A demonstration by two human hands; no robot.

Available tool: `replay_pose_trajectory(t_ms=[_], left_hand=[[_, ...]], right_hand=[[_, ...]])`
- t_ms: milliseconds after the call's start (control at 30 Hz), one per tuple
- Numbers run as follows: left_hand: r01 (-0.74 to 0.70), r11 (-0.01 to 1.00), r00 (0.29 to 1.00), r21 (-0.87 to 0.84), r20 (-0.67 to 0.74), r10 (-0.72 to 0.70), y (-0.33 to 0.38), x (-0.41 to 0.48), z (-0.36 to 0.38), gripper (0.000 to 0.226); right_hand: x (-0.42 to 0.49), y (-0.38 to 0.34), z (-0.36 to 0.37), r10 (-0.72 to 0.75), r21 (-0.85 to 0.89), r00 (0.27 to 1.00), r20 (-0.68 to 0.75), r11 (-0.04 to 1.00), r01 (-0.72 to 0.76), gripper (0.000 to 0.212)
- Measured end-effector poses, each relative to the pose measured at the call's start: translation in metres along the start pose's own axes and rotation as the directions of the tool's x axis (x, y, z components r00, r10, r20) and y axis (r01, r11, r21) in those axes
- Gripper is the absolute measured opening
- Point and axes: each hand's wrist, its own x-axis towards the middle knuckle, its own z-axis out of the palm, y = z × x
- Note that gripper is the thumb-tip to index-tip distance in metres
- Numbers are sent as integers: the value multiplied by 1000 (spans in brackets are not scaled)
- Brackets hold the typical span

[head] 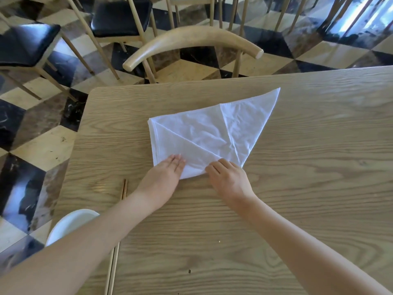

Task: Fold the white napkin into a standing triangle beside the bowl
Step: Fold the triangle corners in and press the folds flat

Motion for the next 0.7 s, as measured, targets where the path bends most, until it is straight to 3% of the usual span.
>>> replay_pose_trajectory(t_ms=[100, 333, 500, 633, 700], left_hand=[[72, 994, 997, 86, 35, -75, 38, -20, 8, 52], [293, 955, 948, -47, 140, -284, 144, -55, 8, 52], [394, 903, 915, -168, 165, -368, 185, -59, 4, 58], [367, 886, 922, -283, -14, -387, 148, -41, 0, 53], [420, 863, 890, -280, -59, -452, 111, -25, 9, 53]], right_hand=[[-25, 11, -10, -56, 55, 998, 4, 997, 56, 18], [-81, 39, -44, -141, 188, 983, 116, 975, 117, 8], [-88, 56, -64, 26, 264, 974, 224, 961, -86, 24], [-61, 40, -67, 181, 266, 979, 93, 943, -200, 33], [-40, 21, -54, 183, 227, 972, 146, 950, -213, 41]])
